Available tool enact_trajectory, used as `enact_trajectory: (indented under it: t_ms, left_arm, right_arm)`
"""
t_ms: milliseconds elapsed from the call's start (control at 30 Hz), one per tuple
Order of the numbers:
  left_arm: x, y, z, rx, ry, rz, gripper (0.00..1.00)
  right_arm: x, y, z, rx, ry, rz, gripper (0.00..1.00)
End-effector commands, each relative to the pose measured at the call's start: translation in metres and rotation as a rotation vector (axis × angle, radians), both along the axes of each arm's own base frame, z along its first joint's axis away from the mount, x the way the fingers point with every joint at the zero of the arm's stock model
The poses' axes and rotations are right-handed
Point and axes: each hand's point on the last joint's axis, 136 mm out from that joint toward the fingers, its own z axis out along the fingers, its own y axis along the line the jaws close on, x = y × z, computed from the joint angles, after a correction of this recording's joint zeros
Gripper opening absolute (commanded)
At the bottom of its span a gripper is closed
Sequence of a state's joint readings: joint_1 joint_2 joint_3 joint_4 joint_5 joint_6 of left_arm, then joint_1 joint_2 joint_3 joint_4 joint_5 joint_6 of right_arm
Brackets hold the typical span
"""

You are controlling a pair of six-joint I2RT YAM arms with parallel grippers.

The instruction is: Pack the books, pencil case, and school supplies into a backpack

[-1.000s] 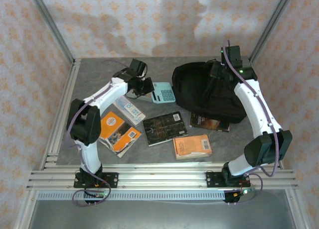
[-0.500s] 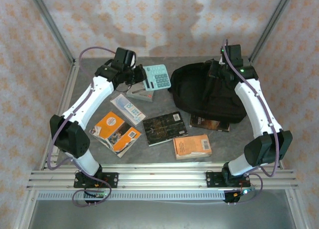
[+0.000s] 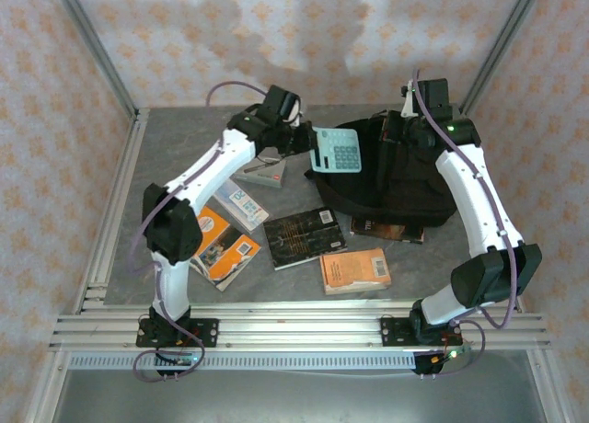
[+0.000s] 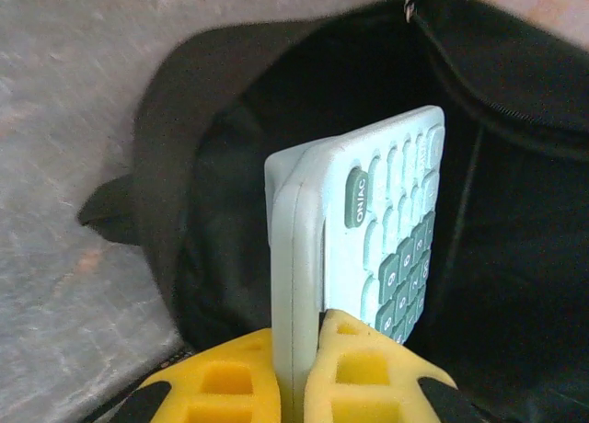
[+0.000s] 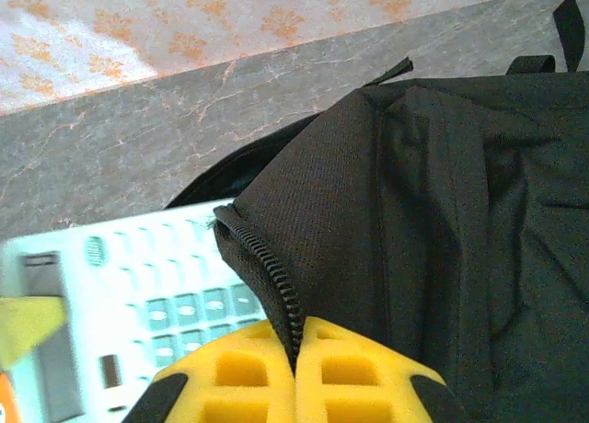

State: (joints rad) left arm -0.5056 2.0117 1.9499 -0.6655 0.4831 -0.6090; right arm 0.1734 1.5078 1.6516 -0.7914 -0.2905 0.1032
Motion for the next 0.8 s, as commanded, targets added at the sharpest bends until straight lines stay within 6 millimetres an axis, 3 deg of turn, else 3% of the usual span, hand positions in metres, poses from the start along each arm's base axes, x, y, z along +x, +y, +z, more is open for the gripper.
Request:
enact_trajectory:
  t_ms: [0,400,533,633,767]
  left_arm:
    - [0.004,-0.024,0.002,-0.048,0.006,-0.014,0.00]
    - [0.026,-0.137,-0.049,-0.251,0.080,-0.019,0.00]
    - [0.028,-0.179,-0.054,-0.378,0.095,-0.007,0.00]
    - [0.026,-0.211,-0.054,-0.508,0.119,-0.005,0.09]
    - [0.021,-0.235,-0.044,-0.582,0.145,-0.035,0.43]
  right_arm:
    - [-0.004,0.002,0.033,0.053,-0.083,0.004,0.00]
    - [0.009,0.026,0.030,0.251,-0.082,0.022,0.00]
    - [0.019,0.033,0.026,0.340,-0.069,0.019,0.00]
    - [0.028,0.038,0.022,0.400,-0.066,0.017,0.00]
    - [0.033,0.040,0.019,0.418,-0.056,0.020,0.00]
